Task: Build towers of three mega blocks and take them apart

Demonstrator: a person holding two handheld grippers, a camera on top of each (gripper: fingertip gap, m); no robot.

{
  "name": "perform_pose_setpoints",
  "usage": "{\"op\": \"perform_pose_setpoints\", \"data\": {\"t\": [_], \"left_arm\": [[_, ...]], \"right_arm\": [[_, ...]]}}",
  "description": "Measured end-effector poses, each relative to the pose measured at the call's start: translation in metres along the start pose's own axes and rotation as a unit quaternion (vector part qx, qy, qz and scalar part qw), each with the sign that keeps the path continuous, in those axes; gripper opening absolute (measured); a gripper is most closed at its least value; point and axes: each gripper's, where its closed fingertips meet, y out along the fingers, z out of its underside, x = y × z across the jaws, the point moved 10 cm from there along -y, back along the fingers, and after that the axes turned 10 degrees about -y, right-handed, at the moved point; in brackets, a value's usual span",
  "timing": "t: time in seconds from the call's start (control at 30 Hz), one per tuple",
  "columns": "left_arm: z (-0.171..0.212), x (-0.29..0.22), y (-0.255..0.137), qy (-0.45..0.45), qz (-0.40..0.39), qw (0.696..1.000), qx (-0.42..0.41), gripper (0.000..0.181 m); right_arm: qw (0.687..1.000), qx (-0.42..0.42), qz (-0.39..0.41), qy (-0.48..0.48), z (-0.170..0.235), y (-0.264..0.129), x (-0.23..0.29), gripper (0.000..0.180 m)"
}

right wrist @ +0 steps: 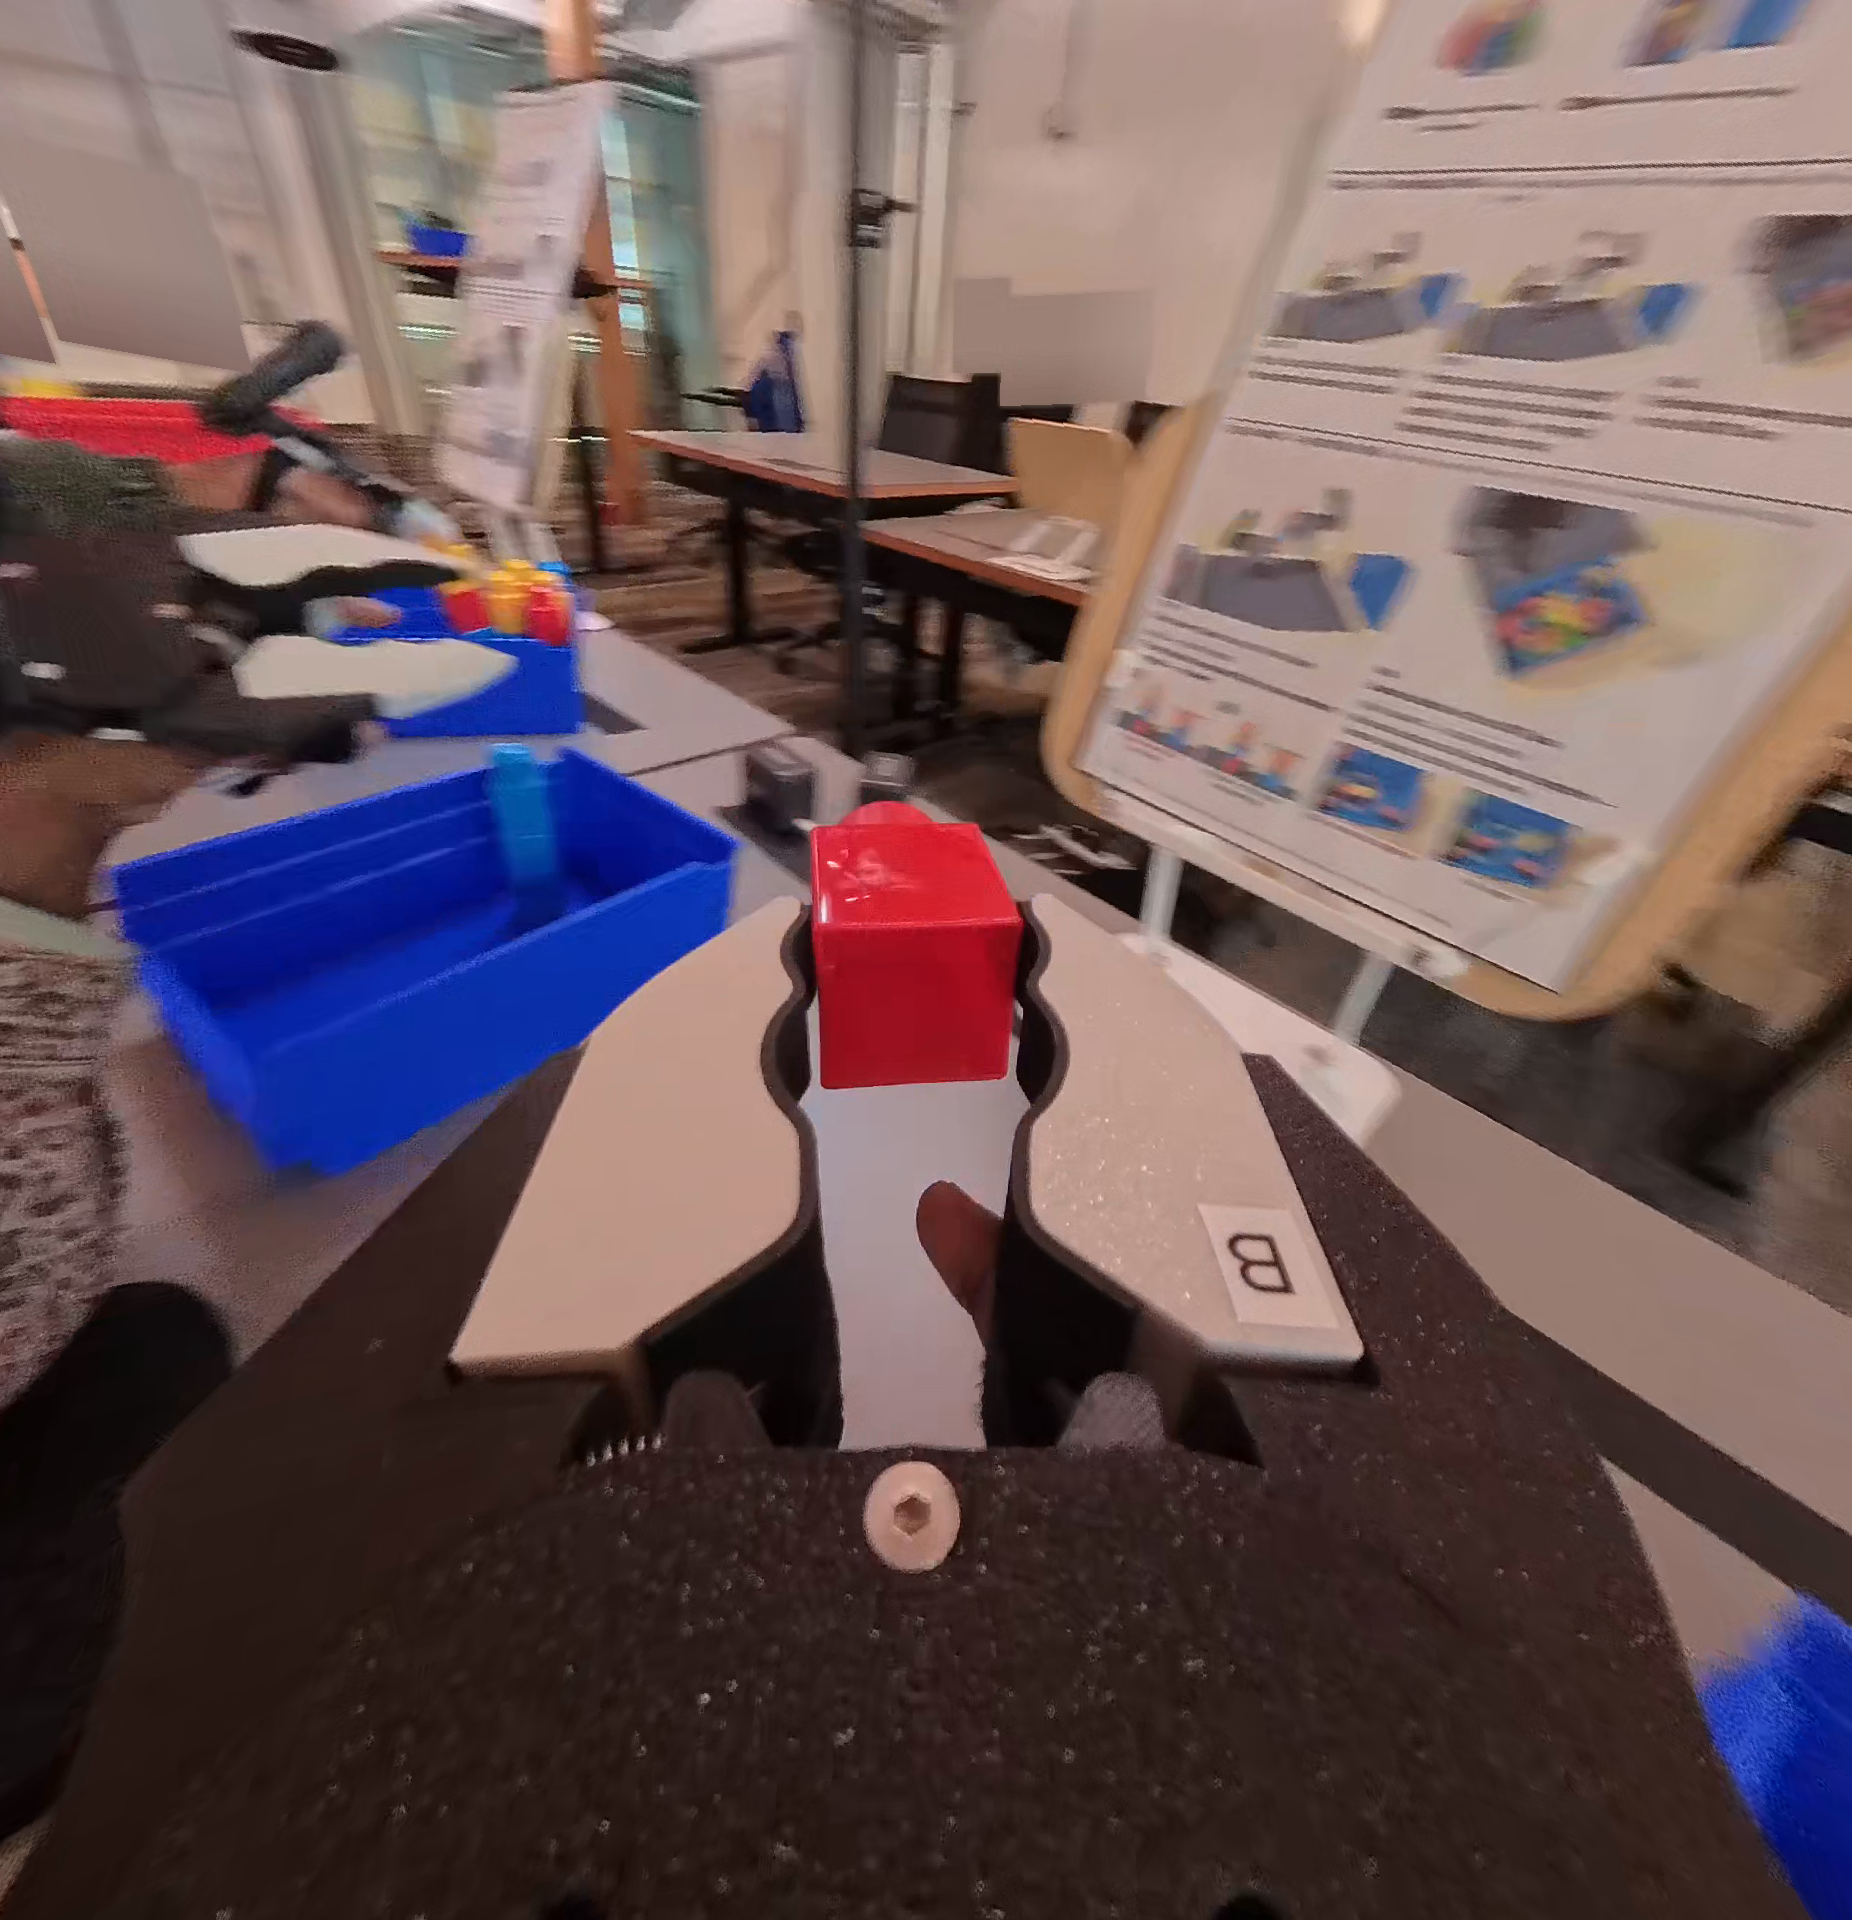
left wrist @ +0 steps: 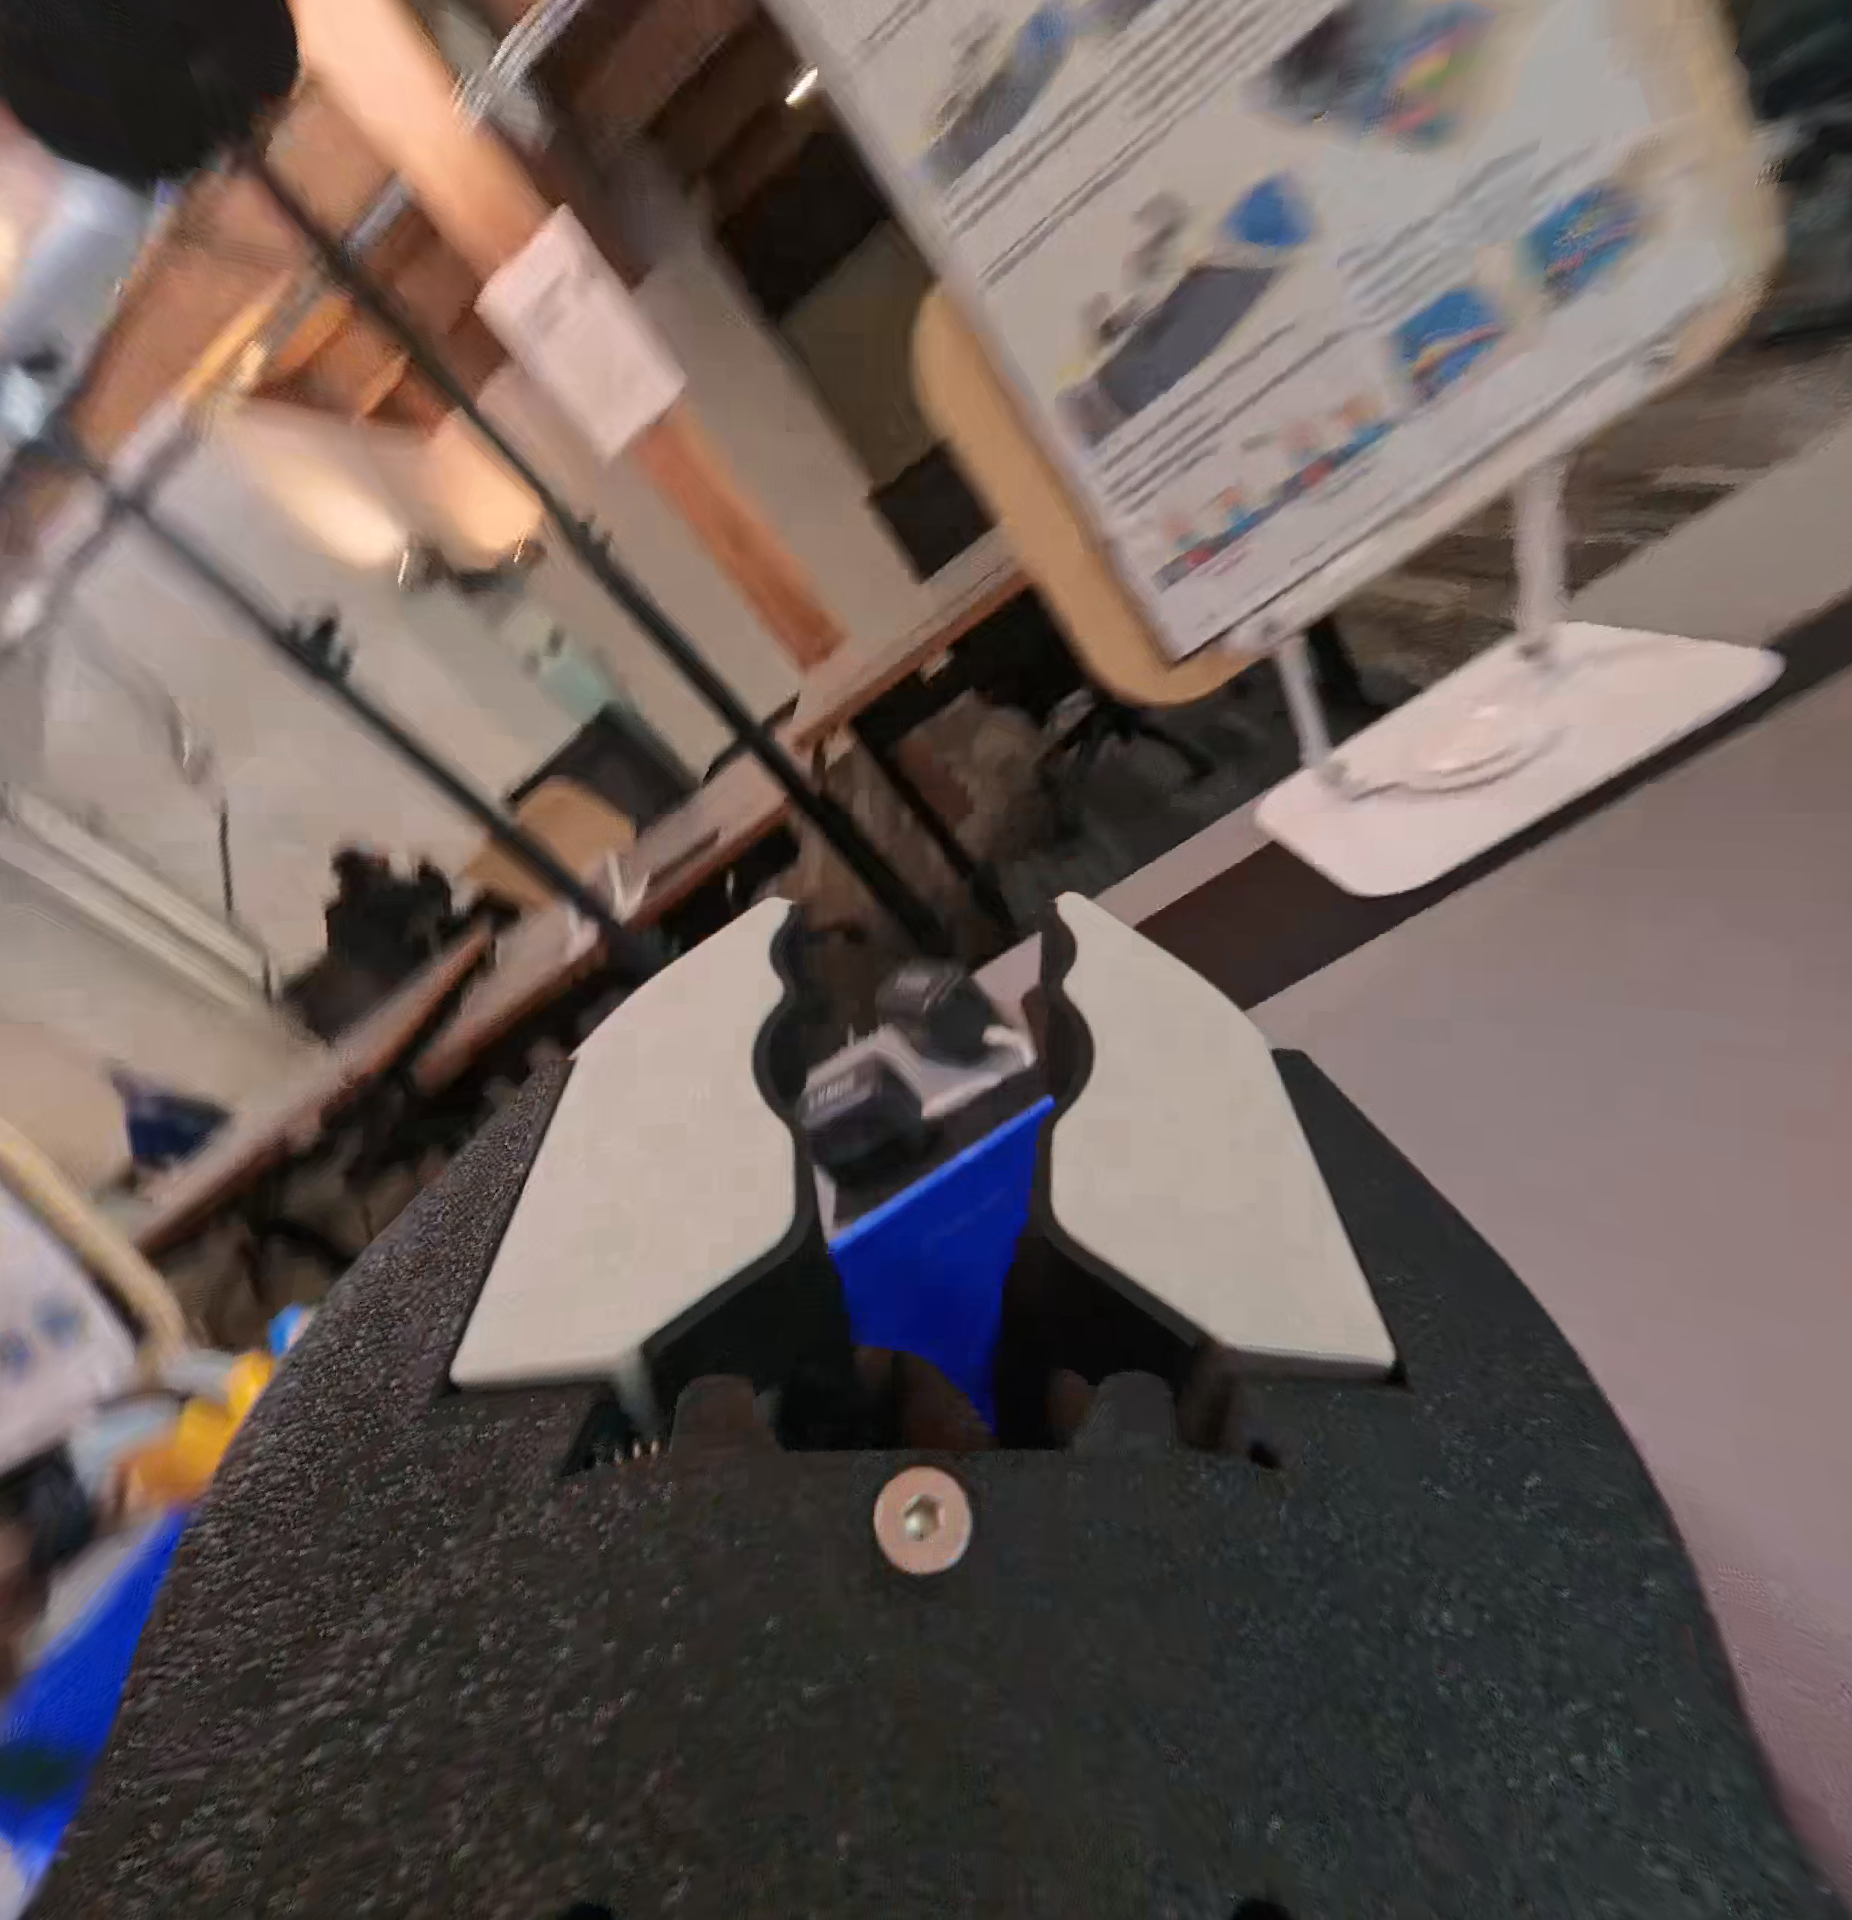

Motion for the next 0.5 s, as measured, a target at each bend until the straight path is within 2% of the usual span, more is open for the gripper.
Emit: {"op": "perform_pose_setpoints", "data": {"t": [0.03, 0.13, 0.2, 0.27, 0.37, 0.5], "left_arm": [[0.018, 0.018, 0.002, -0.054, -0.033, 0.998, 0.017, 0.046], [0.075, 0.058, 0.006, -0.243, -0.092, 0.964, 0.049, 0.060], [0.110, 0.069, 0.009, -0.332, -0.097, 0.936, 0.072, 0.068], [0.138, 0.071, 0.013, -0.352, -0.105, 0.923, 0.116, 0.071], [0.159, 0.066, 0.022, -0.343, -0.110, 0.922, 0.144, 0.071], [0.175, 0.060, 0.035, -0.327, -0.122, 0.923, 0.163, 0.067]], "right_arm": [[0.999, 0.009, 0.031, 0.002, 0.004, -0.009, -0.010, 0.036], [0.993, 0.027, 0.109, 0.026, 0.018, -0.040, -0.038, 0.036], [0.983, 0.044, 0.170, 0.042, 0.029, -0.062, -0.056, 0.036], [0.969, 0.069, 0.230, 0.057, 0.042, -0.085, -0.071, 0.036], [0.940, 0.118, 0.310, 0.083, 0.065, -0.115, -0.090, 0.036], [0.903, 0.194, 0.362, 0.129, 0.100, -0.140, -0.107, 0.036]]}}
